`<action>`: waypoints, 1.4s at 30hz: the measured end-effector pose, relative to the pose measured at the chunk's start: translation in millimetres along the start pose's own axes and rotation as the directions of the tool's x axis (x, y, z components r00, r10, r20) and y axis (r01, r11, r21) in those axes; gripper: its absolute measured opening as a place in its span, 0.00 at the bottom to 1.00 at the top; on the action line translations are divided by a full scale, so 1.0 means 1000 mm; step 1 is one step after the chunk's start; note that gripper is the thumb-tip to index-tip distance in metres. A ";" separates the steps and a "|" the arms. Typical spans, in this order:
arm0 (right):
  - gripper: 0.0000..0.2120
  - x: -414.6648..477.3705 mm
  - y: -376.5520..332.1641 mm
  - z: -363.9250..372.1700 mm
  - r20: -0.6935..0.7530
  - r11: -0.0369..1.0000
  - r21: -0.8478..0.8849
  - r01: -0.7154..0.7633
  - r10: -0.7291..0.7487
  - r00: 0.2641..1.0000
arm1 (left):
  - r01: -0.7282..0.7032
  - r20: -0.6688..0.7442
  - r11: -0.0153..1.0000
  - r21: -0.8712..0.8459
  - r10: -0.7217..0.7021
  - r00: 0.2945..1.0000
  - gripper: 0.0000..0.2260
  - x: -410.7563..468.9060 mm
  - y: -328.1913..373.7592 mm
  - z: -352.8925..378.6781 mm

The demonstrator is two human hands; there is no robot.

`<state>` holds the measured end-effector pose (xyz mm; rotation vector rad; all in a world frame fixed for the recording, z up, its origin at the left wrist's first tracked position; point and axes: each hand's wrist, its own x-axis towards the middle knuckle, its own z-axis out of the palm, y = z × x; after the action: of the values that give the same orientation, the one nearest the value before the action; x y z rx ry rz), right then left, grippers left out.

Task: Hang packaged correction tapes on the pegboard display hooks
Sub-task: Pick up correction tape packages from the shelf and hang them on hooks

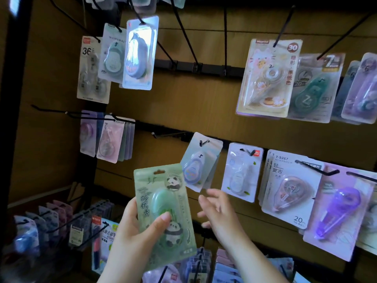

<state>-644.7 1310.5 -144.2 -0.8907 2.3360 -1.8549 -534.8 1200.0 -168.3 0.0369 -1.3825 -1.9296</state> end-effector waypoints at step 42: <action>0.10 0.068 -0.243 -0.063 -0.394 0.891 -0.153 0.428 -0.452 0.800 | -0.438 0.423 0.828 0.352 0.276 0.863 0.06 0.094 0.046 0.080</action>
<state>-624.0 1304.7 115.3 -1.2428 2.6007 -2.3801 -610.8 1203.7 -60.9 -0.3579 -1.8915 -1.3142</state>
